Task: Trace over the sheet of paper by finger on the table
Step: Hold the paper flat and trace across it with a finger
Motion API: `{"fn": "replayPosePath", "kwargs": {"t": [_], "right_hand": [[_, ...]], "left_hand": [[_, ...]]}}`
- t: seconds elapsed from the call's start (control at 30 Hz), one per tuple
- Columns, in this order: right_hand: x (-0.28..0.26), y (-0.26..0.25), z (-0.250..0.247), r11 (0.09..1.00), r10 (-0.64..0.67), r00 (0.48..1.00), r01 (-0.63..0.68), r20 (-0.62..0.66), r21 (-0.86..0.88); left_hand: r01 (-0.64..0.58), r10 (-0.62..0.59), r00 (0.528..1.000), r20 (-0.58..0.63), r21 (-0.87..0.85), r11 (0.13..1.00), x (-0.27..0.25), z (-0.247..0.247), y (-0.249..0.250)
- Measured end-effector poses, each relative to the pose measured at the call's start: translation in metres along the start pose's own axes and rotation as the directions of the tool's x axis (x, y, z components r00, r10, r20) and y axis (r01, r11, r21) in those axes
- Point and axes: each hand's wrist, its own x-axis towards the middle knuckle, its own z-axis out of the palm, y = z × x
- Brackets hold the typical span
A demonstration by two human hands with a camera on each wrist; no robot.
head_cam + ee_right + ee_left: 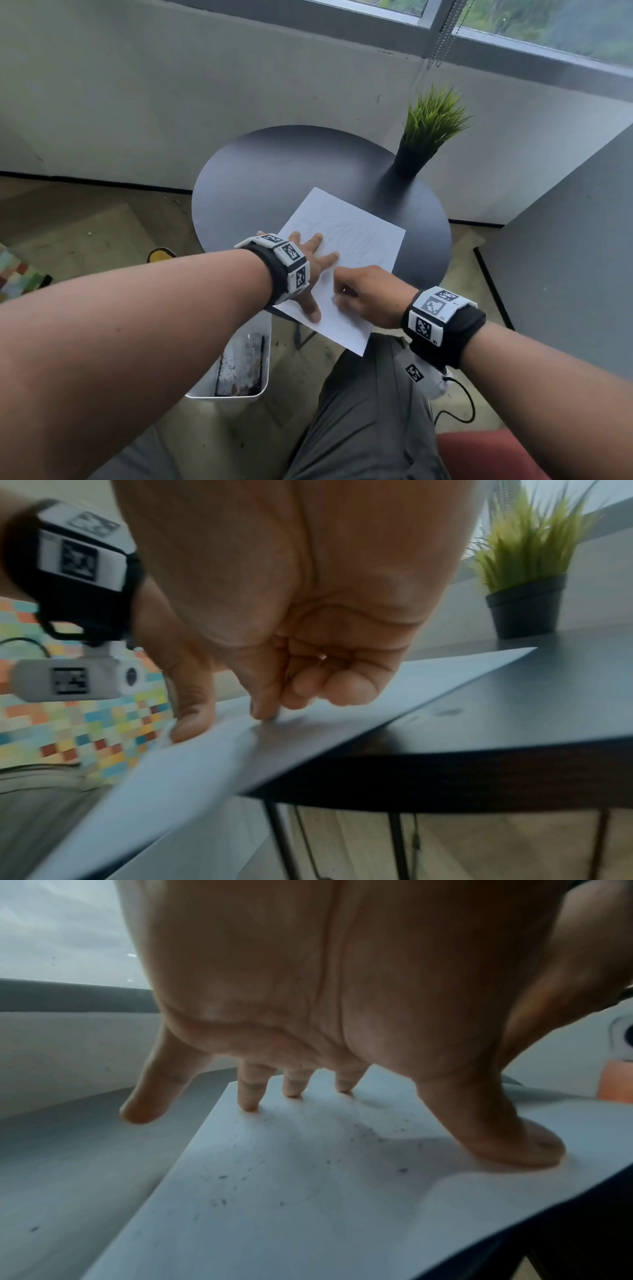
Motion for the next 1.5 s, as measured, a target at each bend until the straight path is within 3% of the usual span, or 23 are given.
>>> {"fn": "replayPosePath", "kwargs": {"t": [0.13,0.2,0.27,0.33,0.37,0.43,0.5,0.57,0.63,0.7,0.73,0.8,0.87,0.93,1.0,1.07,1.13,1.2,1.23,1.3,1.4,1.47,1.5], "right_hand": [[0.01,0.021,-0.012,0.945,0.325,0.933,-0.315,-0.156,0.085],[0.009,0.013,-0.007,0.963,0.271,0.951,-0.268,-0.149,0.04],[0.004,-0.007,0.007,0.997,0.074,0.995,-0.073,-0.067,0.018],[-0.003,-0.016,0.012,0.996,-0.088,0.996,0.088,0.019,0.005],[-0.002,-0.012,0.009,0.997,-0.08,0.997,0.08,0.017,0.002],[0.007,0.008,-0.003,0.993,0.107,0.993,-0.104,-0.058,0.048],[0.013,0.024,-0.01,0.963,0.268,0.949,-0.256,-0.165,0.089],[0.011,0.018,-0.005,0.977,0.211,0.963,-0.207,-0.167,0.044],[0.001,0.0,0.007,1.0,0.008,0.998,-0.007,-0.061,0.013],[-0.009,-0.006,0.01,0.994,-0.106,0.993,0.105,0.058,0.019],[-0.009,-0.001,0.006,0.996,-0.09,0.994,0.089,0.06,0.015],[0.0,0.019,-0.004,0.996,0.088,0.995,-0.086,-0.038,0.031],[0.004,0.032,-0.008,0.972,0.235,0.961,-0.231,-0.145,0.045],[0.001,0.023,-0.001,0.985,0.173,0.973,-0.174,-0.155,0.007],[-0.01,0.001,0.009,1.0,-0.01,0.998,0.009,-0.06,-0.026],[-0.016,-0.002,0.009,0.995,-0.096,0.994,0.097,0.047,-0.027],[-0.007,0.017,-0.002,1.0,0.021,1.0,-0.021,0.008,-0.015],[0.001,0.035,-0.012,0.979,0.202,0.973,-0.201,-0.108,0.022],[0.002,0.037,-0.013,0.974,0.226,0.962,-0.227,-0.151,0.01],[-0.001,0.027,-0.004,0.992,0.125,0.982,-0.129,-0.144,-0.015],[-0.017,0.004,0.014,0.99,-0.143,0.989,0.144,0.03,-0.001],[-0.017,0.011,0.01,0.991,-0.135,0.99,0.136,0.046,-0.016],[-0.013,0.019,0.004,0.998,-0.062,0.998,0.062,0.001,-0.011]], "left_hand": [[0.004,-0.004,0.998,0.06,-0.005,1.0,0.002,-0.004,0.004],[0.003,-0.002,0.998,0.059,-0.011,1.0,0.004,-0.003,0.003],[0.002,-0.001,0.998,0.066,-0.011,1.0,0.007,-0.002,0.002],[0.002,-0.003,0.997,0.081,0.009,1.0,0.009,-0.003,0.001],[0.001,-0.002,0.997,0.082,0.013,1.0,0.009,-0.003,0.001],[0.003,-0.003,0.997,0.073,0.008,1.0,0.008,-0.004,0.003],[0.016,-0.017,0.997,0.072,0.016,1.0,0.006,-0.006,0.005],[0.016,-0.018,0.997,0.071,0.021,1.0,0.006,-0.008,0.007],[0.011,-0.013,0.997,0.074,0.031,0.999,0.006,-0.01,0.008],[0.016,-0.02,0.996,0.085,0.049,0.999,0.008,-0.01,0.009],[0.016,-0.021,0.996,0.088,0.054,0.998,0.008,-0.01,0.01],[0.014,-0.019,0.996,0.086,0.06,0.998,0.008,-0.012,0.012],[0.016,-0.021,0.996,0.087,0.059,0.998,0.006,-0.013,0.012],[0.023,-0.027,0.996,0.091,0.045,0.999,0.005,-0.013,0.01],[0.025,-0.029,0.995,0.094,0.048,0.999,0.006,-0.012,0.007],[0.019,-0.025,0.995,0.094,0.065,0.998,0.007,-0.012,0.004],[0.009,-0.017,0.995,0.097,0.074,0.997,0.005,-0.013,0.005],[0.006,-0.015,0.995,0.101,0.085,0.996,0.003,-0.015,0.008],[0.005,-0.015,0.994,0.106,0.088,0.996,0.003,-0.015,0.009],[0.01,-0.019,0.993,0.12,0.079,0.997,0.003,-0.016,0.011],[0.017,-0.024,0.992,0.12,0.06,0.998,0.002,-0.018,0.013],[0.023,-0.026,0.994,0.105,0.031,0.999,0.003,-0.015,0.014],[0.027,-0.028,0.995,0.095,0.011,1.0,0.004,-0.012,0.014]]}}
